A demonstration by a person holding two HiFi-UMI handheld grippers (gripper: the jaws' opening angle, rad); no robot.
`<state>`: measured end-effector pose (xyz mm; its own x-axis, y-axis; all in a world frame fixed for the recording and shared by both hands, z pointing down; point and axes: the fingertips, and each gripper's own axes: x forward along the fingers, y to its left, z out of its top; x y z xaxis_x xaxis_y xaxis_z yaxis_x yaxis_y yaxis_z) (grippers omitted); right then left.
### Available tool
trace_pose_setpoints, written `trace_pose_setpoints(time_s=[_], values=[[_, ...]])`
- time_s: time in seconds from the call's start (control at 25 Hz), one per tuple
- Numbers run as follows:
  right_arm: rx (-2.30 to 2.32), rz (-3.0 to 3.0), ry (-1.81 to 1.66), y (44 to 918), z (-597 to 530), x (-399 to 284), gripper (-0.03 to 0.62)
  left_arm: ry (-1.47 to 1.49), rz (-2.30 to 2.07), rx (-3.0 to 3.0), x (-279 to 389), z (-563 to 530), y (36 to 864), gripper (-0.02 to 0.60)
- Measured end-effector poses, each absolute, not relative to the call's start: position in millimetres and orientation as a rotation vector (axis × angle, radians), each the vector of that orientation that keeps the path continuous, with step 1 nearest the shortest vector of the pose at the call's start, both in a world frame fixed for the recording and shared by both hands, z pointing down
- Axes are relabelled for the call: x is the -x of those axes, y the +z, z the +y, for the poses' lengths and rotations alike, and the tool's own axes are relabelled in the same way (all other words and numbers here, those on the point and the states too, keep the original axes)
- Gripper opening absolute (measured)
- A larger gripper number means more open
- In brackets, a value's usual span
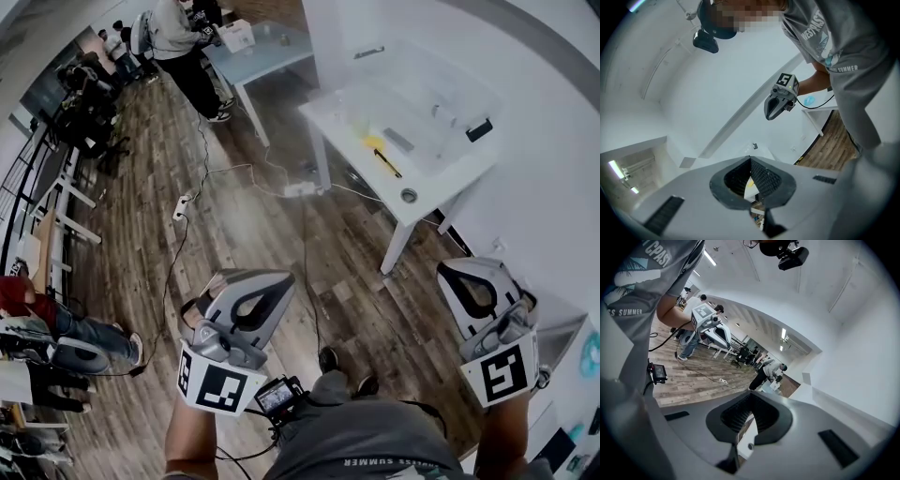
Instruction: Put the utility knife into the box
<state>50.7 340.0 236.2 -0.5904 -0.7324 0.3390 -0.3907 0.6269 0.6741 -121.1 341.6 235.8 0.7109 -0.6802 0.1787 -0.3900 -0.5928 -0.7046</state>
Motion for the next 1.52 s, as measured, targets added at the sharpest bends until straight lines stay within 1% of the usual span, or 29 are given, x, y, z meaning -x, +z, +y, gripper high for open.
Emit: trace_pose_setpoints(time_s=[0.56, 0.8, 1.12, 1.52], values=[[-0.913, -2.119, -0.724, 234, 274, -4, 0.008, -0.394, 0.792, 2.315, 179, 255, 233, 0.011], [-0.901, -2.099, -0.700, 239, 246, 2, 0.008, -0.395, 0.757, 2.333, 179, 225, 240, 0.011], [-0.843, -2.124, -0.714, 244, 203, -20, 0.008, -0.485, 0.730, 2.345, 144, 186, 247, 0.011], [-0.822, -2.224, -0.719, 247, 157, -89, 0.008, -0.589, 0.765, 2.293, 66, 148, 241, 0.011]])
